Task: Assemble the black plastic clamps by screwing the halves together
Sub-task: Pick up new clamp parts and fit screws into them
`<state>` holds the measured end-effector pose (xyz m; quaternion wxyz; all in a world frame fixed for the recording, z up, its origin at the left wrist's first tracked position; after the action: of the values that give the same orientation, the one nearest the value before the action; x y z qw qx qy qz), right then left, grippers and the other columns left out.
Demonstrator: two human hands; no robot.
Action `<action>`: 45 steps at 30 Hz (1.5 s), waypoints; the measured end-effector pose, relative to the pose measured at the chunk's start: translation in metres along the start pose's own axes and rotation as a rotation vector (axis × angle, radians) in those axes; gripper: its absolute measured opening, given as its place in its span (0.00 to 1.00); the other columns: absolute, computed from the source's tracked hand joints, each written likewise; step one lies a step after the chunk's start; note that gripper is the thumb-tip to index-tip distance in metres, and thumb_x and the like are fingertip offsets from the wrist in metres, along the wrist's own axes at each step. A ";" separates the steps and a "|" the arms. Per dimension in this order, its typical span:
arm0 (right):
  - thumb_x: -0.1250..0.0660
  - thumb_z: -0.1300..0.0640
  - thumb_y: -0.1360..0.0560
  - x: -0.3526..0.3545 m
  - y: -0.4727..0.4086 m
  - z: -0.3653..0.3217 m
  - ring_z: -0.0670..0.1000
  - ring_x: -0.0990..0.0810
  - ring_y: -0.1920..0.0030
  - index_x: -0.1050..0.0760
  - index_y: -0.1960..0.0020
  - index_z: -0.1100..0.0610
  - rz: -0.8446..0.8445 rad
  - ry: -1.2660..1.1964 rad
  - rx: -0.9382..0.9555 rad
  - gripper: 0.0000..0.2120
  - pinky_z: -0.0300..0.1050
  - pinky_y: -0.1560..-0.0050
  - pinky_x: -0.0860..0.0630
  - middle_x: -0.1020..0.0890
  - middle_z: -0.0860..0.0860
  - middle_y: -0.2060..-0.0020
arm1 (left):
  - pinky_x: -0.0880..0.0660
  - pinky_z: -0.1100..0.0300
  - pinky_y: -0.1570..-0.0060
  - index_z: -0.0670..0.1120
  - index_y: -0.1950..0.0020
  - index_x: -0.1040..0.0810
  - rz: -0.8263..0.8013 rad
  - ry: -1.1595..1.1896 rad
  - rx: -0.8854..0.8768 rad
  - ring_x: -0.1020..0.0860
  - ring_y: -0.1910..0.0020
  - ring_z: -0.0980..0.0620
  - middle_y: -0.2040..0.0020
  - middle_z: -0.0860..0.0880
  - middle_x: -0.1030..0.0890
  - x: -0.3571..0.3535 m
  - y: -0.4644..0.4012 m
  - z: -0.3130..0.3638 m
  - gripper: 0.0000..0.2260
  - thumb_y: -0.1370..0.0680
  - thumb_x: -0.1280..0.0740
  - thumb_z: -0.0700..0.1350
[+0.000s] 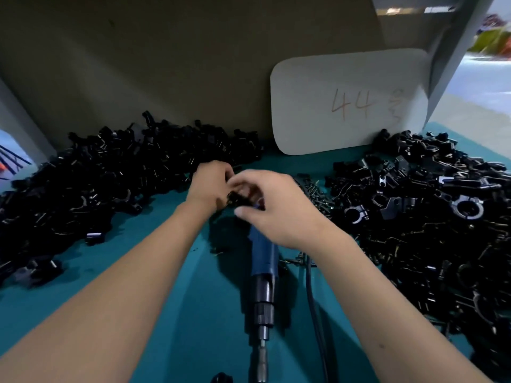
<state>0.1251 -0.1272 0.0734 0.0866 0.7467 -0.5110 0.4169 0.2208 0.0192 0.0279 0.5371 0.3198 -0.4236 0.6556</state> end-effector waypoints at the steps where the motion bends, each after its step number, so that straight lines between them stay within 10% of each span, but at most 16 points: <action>1: 0.25 0.59 0.24 0.008 0.003 0.010 0.47 0.20 0.54 0.20 0.35 0.50 0.066 -0.087 -0.069 0.18 0.36 0.50 0.25 0.19 0.45 0.52 | 0.32 0.57 0.62 0.50 0.66 0.26 0.056 0.046 0.037 0.19 0.59 0.44 0.66 0.50 0.22 0.006 0.008 -0.003 0.12 0.28 0.25 0.40; 6: 0.30 0.64 0.19 0.012 0.019 0.049 0.50 0.18 0.56 0.20 0.36 0.54 0.192 -0.830 -0.294 0.14 0.46 0.49 0.16 0.18 0.54 0.53 | 0.22 0.59 0.59 0.50 0.57 0.26 0.301 0.584 0.241 0.19 0.61 0.46 0.61 0.48 0.20 0.027 0.074 -0.012 0.16 0.30 0.19 0.42; 12: 0.32 0.62 0.18 0.005 0.031 0.040 0.49 0.20 0.58 0.16 0.40 0.57 0.199 -1.143 -0.155 0.09 0.46 0.48 0.18 0.24 0.57 0.57 | 0.20 0.45 0.43 0.50 0.46 0.17 0.158 1.187 0.339 0.16 0.51 0.39 0.49 0.37 0.15 -0.002 0.143 0.008 0.18 0.27 0.25 0.29; 19: 0.31 0.61 0.19 0.002 0.040 0.044 0.53 0.16 0.51 0.17 0.40 0.57 0.214 -1.200 -0.193 0.09 0.44 0.50 0.18 0.17 0.58 0.52 | 0.19 0.61 0.48 0.45 0.41 0.18 0.121 1.482 0.301 0.15 0.51 0.47 0.48 0.43 0.15 0.002 0.167 0.032 0.20 0.24 0.33 0.24; 25: 0.29 0.57 0.19 0.004 0.040 0.041 0.53 0.17 0.60 0.18 0.37 0.51 0.211 -1.108 -0.180 0.11 0.43 0.61 0.20 0.16 0.59 0.49 | 0.22 0.53 0.37 0.45 0.40 0.17 0.118 1.395 0.213 0.19 0.45 0.49 0.50 0.50 0.14 0.007 0.164 0.034 0.18 0.25 0.29 0.27; 29: 0.26 0.59 0.22 0.005 0.039 0.042 0.54 0.16 0.61 0.18 0.36 0.52 0.221 -1.104 -0.140 0.15 0.42 0.62 0.20 0.17 0.57 0.53 | 0.20 0.61 0.54 0.42 0.43 0.18 0.191 1.425 0.251 0.18 0.58 0.52 0.56 0.48 0.15 0.005 0.160 0.023 0.07 0.18 0.34 0.36; 36: 0.24 0.64 0.25 0.013 0.039 0.045 0.51 0.17 0.59 0.15 0.42 0.47 0.346 -0.815 -0.068 0.16 0.43 0.59 0.19 0.16 0.54 0.54 | 0.24 0.59 0.65 0.43 0.46 0.24 0.455 1.289 0.295 0.19 0.66 0.49 0.58 0.42 0.13 0.013 0.164 0.004 0.17 0.11 0.48 0.49; 45: 0.22 0.62 0.26 0.013 0.038 0.044 0.49 0.15 0.55 0.17 0.43 0.51 0.366 -0.818 -0.077 0.14 0.41 0.59 0.20 0.13 0.51 0.52 | 0.22 0.63 0.61 0.44 0.35 0.26 0.330 1.646 0.300 0.19 0.62 0.51 0.55 0.43 0.14 0.005 0.159 0.008 0.10 0.16 0.35 0.37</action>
<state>0.1184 -0.1788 0.0433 -0.1702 0.7436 -0.6421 0.0768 0.0647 0.0045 0.0023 0.5232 -0.2566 0.1519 0.7983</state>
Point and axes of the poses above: each hand's wrist, its own y-axis away from the middle knuckle, its own x-axis out of the back of the hand, z = x × y, the point moved 8 cm from there along -y, towards the middle knuckle
